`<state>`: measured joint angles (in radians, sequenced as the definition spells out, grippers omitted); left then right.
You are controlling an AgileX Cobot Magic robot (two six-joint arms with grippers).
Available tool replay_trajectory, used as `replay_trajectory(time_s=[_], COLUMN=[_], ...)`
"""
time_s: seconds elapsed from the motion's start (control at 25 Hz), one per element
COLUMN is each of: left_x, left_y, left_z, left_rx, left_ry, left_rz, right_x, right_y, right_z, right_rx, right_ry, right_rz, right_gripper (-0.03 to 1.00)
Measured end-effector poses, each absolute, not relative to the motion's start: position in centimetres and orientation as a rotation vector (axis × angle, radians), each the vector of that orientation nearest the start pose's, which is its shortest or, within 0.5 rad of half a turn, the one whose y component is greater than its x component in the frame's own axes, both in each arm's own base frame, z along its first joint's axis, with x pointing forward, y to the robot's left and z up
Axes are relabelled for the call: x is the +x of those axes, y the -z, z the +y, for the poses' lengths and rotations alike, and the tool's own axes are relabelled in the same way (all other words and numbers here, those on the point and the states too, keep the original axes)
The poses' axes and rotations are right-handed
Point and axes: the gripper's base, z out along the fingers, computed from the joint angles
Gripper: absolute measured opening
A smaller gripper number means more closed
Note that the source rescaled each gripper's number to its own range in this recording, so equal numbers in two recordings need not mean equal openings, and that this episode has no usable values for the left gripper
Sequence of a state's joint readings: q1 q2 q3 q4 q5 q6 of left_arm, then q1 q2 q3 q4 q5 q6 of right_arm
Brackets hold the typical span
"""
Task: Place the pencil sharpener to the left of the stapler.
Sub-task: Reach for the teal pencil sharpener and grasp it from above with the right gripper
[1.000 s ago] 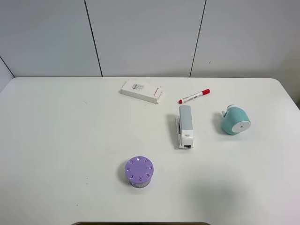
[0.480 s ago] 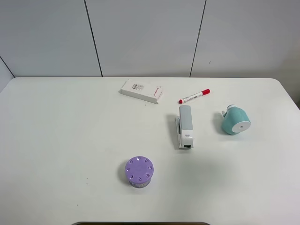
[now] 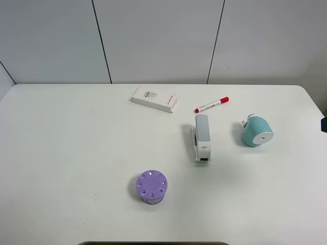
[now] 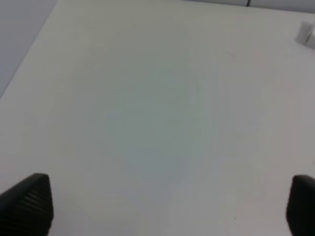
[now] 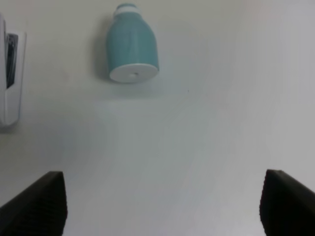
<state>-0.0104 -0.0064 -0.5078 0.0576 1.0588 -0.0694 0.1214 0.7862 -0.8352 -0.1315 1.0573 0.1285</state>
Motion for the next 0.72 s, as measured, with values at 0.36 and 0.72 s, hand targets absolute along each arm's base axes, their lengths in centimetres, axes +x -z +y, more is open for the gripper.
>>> replay_trajectory(time_s=[0.36,0.72], left_x=[-0.7,-0.7], left_y=[-28.0,-28.0], left_z=[0.5,0.5], left_rx=[-0.063,-0.063], left_ry=[-0.018,-0.018], left_rz=[2.026,2.026], right_x=[14.4,16.1], right_y=[-33.0,-31.4], right_z=[0.8,0.9], right_rx=[-0.029,-0.003], right_ry=[0.062,0.076], right_rz=[2.503,2.632], right_gripper=[0.61,0.61])
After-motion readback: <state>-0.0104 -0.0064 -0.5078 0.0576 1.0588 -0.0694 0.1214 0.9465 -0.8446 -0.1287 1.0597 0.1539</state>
